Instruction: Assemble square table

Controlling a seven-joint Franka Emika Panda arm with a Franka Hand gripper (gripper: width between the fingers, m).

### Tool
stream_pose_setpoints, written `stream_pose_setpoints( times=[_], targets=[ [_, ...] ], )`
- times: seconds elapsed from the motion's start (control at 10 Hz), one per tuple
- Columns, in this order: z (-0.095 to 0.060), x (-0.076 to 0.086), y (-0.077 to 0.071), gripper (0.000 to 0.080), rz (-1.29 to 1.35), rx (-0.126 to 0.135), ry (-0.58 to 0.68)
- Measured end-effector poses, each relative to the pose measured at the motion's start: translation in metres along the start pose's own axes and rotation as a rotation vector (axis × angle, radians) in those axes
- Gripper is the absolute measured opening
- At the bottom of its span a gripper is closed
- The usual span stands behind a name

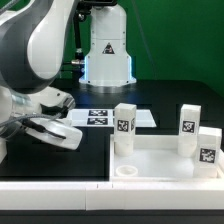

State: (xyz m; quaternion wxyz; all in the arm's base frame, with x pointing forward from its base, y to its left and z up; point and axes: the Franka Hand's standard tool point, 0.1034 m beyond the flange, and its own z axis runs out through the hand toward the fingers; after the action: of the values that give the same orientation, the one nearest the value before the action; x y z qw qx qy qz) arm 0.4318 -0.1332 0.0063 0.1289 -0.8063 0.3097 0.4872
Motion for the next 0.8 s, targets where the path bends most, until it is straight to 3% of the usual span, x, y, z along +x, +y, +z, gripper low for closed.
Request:
stream_pose_setpoints(
  times=[0.1,0.2,0.3,0.5,0.6,0.7,0.8],
  targets=[
    [0.0,0.0,0.0,0.0391,0.0,0.001,0.0],
    [-0.001,0.0,0.0,0.0391,-0.001,0.001,0.003],
    [-0.006,-0.003,-0.003,0.0279,-0.007,0.002,0.016],
    [-0.035,-0.03,-0.011,0.0279,0.003,0.025,-0.004],
    [-0.058,-0.032,-0.021,0.0279,-0.019,0.028,0.083],
    [-0.087,-0.048,-0.037,0.0279,-0.075,0.018,0.216],
    [-0.096,-0.058,-0.044,0.0279,-0.105,0.017,0.335]
  ],
)
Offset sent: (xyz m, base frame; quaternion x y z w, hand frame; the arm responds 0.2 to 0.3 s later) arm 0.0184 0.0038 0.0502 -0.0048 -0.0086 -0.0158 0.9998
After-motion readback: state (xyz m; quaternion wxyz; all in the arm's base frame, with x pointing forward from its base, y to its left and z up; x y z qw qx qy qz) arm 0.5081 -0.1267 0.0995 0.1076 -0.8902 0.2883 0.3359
